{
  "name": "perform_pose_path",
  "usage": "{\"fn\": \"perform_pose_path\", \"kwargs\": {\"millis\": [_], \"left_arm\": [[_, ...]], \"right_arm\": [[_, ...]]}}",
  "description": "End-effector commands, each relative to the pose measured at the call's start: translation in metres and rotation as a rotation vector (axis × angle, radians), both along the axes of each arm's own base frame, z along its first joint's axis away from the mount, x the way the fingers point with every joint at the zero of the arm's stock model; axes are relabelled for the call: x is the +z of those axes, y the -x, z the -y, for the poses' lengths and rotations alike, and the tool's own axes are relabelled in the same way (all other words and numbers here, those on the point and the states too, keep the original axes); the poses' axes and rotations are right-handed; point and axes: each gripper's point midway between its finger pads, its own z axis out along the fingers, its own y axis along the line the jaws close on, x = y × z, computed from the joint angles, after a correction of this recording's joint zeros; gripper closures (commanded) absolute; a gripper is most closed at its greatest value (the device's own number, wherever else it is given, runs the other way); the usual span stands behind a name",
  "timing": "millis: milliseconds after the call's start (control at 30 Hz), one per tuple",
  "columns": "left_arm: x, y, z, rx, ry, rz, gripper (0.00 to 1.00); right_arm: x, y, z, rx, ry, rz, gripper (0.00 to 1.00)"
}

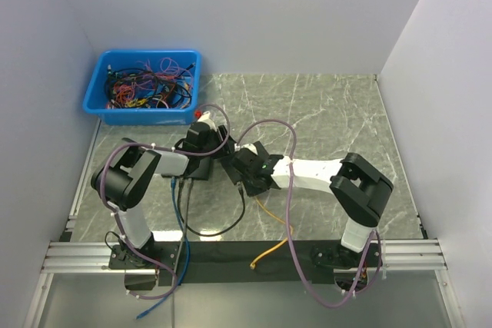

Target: Insert the plug into the switch port

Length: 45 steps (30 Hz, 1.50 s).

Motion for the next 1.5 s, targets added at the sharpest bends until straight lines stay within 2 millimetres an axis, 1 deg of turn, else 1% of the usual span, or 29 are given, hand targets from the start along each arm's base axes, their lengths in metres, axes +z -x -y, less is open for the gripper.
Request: {"fn": "perform_pose_path", "kwargs": {"millis": [0, 133, 433, 600, 900, 1133, 1333, 1467], "left_arm": [[0.013, -0.003, 0.009, -0.039, 0.052, 0.055, 0.44], [0.012, -0.001, 0.010, -0.049, 0.060, 0.055, 0.44], [0.011, 0.005, 0.009, -0.058, 0.069, 0.051, 0.45], [0.003, 0.012, 0.006, -0.061, 0.066, 0.036, 0.45], [0.002, 0.018, 0.006, -0.074, 0.075, 0.038, 0.46], [0.000, 0.019, 0.007, -0.092, 0.070, 0.044, 0.46], [0.001, 0.020, 0.009, -0.109, 0.079, 0.052, 0.46], [0.003, 0.023, 0.013, -0.138, 0.092, 0.062, 0.46]], "right_arm": [[0.009, -0.014, -0.012, -0.007, -0.013, 0.047, 1.00], [0.010, -0.019, -0.012, -0.016, -0.004, 0.060, 1.00], [0.019, -0.027, -0.017, -0.022, -0.015, 0.079, 1.00], [0.023, -0.031, -0.017, -0.035, -0.023, 0.096, 1.00], [0.017, -0.037, -0.012, -0.058, -0.008, 0.091, 1.00], [0.019, -0.044, -0.007, -0.060, -0.002, 0.093, 1.00], [0.028, -0.047, -0.017, -0.040, -0.033, 0.096, 1.00], [0.036, -0.045, -0.032, 0.028, -0.075, 0.095, 1.00]]}}
